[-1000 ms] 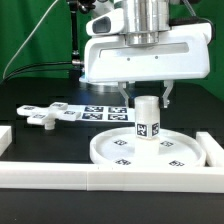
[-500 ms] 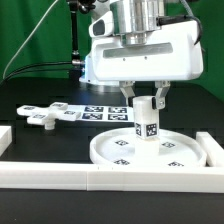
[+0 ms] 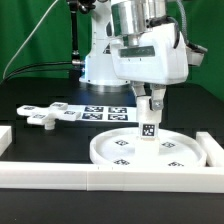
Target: Assemble round table
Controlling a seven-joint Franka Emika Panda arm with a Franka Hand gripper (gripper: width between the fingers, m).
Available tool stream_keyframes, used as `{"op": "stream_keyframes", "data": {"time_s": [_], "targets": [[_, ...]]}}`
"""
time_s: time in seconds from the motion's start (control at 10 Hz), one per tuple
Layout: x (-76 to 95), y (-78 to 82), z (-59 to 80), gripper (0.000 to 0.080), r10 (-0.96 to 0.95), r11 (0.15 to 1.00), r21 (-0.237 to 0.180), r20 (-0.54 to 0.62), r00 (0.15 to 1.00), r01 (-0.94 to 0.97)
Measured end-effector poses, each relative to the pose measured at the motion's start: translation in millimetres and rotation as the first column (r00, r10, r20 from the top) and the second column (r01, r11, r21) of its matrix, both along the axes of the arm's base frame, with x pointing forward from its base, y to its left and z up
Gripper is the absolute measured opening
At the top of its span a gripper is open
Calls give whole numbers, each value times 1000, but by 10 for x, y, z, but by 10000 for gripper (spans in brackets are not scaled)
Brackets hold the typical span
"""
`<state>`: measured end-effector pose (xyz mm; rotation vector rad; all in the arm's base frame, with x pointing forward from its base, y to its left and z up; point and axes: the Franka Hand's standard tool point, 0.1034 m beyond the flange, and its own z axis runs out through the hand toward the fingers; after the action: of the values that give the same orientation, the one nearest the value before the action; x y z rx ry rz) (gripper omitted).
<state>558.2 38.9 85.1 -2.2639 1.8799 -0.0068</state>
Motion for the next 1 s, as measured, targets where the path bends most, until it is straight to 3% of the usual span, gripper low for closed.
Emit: {"op": "stream_keyframes", "data": {"time_s": [0.5, 0.6, 0.7, 1.0], "targets": [[2, 33, -3, 407, -82, 996, 19, -11, 997, 82], [-13, 39, -6, 610, -16, 1000, 17, -18, 1000, 16], [1, 38, 15, 610, 53, 998, 21, -29, 998, -53], [10, 35, 18, 647, 325, 946, -19, 20, 945, -325]]}}
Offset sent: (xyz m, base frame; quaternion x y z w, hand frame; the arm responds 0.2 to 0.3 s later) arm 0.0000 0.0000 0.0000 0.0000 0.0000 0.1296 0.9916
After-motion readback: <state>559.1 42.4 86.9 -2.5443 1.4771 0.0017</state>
